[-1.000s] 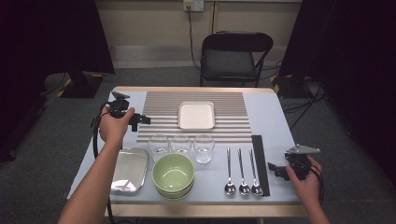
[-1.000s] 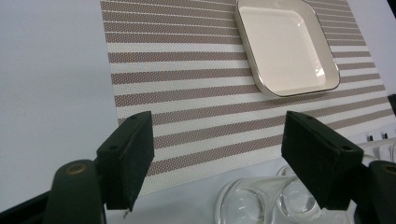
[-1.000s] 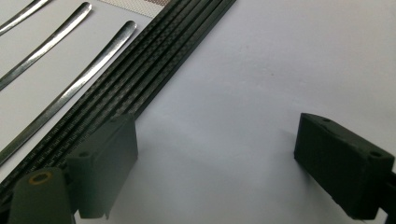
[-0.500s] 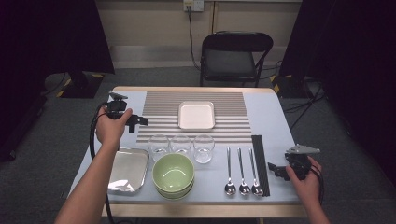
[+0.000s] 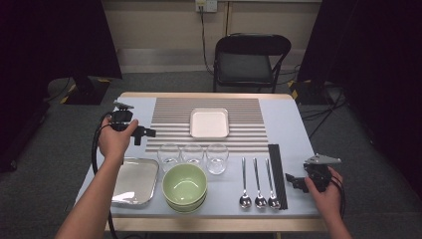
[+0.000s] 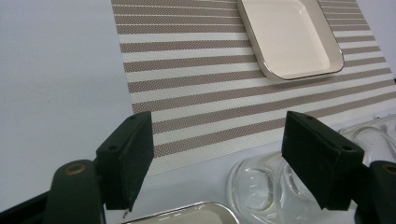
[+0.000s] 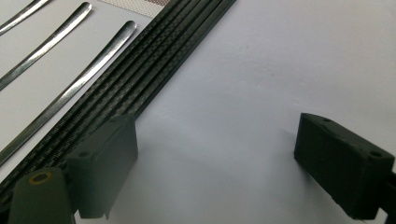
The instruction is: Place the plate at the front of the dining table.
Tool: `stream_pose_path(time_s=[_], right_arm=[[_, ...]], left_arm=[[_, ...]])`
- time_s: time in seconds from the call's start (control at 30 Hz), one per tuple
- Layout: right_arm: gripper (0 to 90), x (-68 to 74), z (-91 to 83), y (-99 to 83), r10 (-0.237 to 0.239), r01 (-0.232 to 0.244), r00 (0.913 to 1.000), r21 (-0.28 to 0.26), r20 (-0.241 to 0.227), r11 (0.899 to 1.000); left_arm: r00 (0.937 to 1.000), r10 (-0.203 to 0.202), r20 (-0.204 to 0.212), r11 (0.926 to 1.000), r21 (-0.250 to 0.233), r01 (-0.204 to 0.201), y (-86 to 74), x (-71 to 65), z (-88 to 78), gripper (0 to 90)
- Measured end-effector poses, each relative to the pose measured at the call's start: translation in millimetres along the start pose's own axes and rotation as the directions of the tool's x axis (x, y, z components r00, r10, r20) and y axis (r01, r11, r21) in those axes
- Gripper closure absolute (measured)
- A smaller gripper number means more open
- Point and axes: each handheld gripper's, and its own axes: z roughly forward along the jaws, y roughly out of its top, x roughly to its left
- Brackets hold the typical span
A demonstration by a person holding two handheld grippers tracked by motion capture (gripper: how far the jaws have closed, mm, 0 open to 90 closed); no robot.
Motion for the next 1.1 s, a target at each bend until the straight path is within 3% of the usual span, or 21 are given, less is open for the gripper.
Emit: stream_pose_path(time_s=[1.1], right_arm=[[12.4,0.1,0.0,0.0,0.0,0.0,1.0,0.0,-0.002,1.0]], left_arm=[[1.0,-0.008,0.002,0.9996,-0.028,0.008,-19.7,13.5,-13.1,24.8]])
